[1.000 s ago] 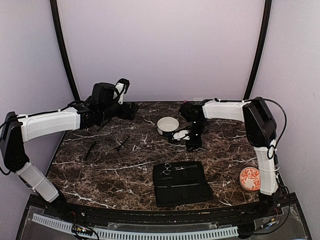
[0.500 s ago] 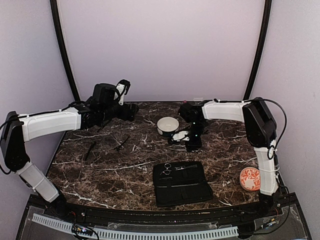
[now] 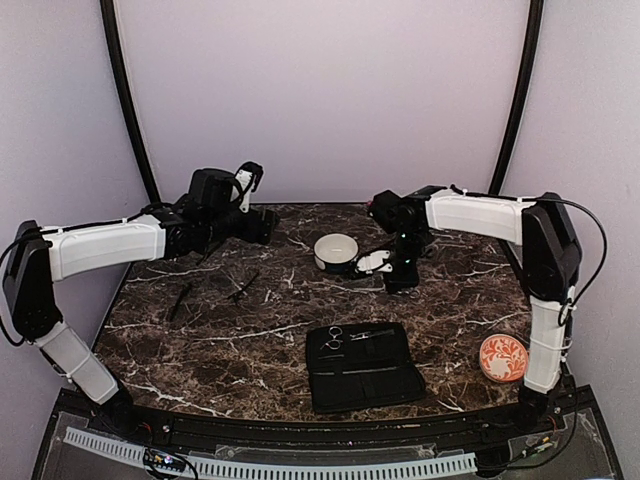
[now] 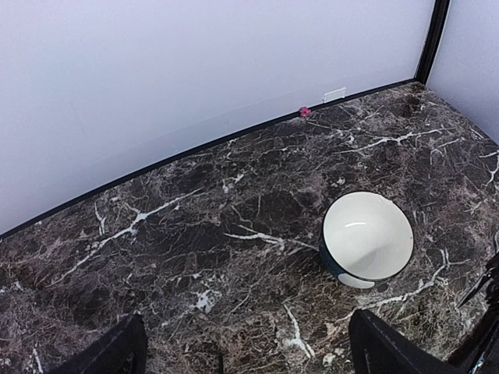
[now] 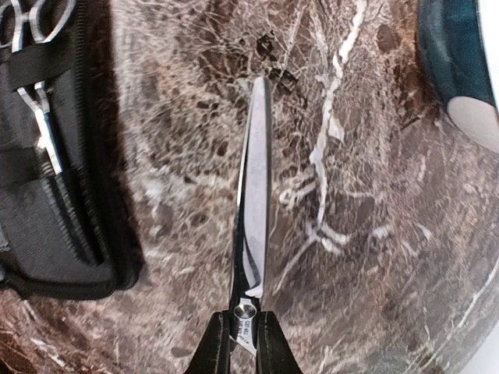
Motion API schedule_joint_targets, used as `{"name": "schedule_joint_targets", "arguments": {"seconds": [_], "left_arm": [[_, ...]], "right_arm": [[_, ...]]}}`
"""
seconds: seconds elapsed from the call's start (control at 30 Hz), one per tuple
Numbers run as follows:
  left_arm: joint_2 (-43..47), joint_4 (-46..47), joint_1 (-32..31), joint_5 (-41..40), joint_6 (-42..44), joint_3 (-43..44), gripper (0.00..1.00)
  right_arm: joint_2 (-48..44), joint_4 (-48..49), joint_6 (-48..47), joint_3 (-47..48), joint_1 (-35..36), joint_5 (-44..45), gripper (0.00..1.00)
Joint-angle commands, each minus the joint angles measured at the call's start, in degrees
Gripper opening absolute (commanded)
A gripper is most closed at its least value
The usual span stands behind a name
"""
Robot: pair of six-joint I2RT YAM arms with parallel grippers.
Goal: Sort the hair-cutting tools
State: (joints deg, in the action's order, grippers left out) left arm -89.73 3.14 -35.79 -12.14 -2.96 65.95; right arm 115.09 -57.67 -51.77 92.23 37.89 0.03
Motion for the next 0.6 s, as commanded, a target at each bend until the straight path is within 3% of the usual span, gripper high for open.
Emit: {"name": "schedule_joint_targets", "arguments": {"seconds": [0.0, 0.57], "left_arm": [[0.01, -0.32, 0.20, 0.76, 0.24, 1.54, 0.92], [0.31, -0.50, 0.20, 1.19, 0.19, 1.72, 0.91]], "right_arm": [[-5.27, -3.89, 0.93, -3.61, 1.53, 1.45, 0.00], [-13.12, -4.72, 3.16, -19.76, 8.89, 6.73, 0.00]]}}
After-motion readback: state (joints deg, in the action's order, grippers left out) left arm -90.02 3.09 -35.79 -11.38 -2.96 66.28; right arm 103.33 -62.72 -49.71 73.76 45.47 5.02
